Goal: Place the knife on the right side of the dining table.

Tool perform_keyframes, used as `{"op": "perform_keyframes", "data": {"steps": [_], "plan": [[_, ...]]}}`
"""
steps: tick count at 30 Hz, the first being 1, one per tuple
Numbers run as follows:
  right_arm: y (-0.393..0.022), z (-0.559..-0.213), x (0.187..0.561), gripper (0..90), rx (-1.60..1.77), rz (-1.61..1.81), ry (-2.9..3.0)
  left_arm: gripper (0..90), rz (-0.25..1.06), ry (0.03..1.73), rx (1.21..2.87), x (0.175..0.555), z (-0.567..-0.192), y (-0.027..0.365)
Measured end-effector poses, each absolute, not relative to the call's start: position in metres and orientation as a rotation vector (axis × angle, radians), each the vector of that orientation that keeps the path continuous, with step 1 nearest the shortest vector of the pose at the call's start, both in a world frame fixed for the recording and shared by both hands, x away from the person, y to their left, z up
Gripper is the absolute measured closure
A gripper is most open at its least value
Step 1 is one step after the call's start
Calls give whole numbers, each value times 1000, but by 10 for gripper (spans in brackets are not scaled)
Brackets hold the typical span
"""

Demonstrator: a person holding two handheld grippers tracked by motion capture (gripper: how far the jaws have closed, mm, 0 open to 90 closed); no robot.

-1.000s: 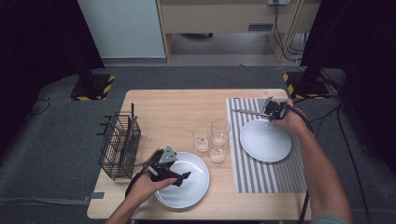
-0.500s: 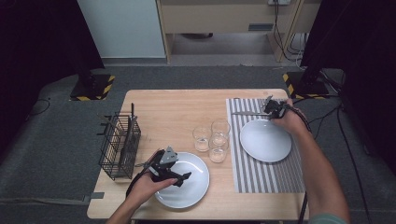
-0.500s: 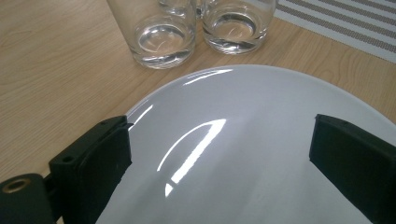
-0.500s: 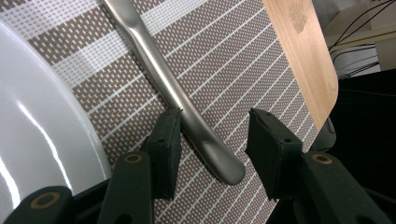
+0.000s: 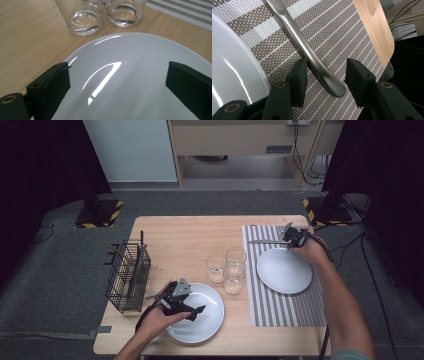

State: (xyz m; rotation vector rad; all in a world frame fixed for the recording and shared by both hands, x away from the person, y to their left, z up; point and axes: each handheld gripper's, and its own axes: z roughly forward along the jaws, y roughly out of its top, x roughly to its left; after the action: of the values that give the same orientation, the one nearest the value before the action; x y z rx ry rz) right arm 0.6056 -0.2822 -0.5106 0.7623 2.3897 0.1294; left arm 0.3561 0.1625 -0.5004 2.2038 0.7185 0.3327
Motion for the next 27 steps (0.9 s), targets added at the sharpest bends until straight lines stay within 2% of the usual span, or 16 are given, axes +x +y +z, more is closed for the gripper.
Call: {"op": "perform_keyframes", "data": {"steps": [27], "plan": [[-284, -511, 607, 511, 792, 127, 2376, 50, 329, 716, 2216, 356, -503, 161]]}}
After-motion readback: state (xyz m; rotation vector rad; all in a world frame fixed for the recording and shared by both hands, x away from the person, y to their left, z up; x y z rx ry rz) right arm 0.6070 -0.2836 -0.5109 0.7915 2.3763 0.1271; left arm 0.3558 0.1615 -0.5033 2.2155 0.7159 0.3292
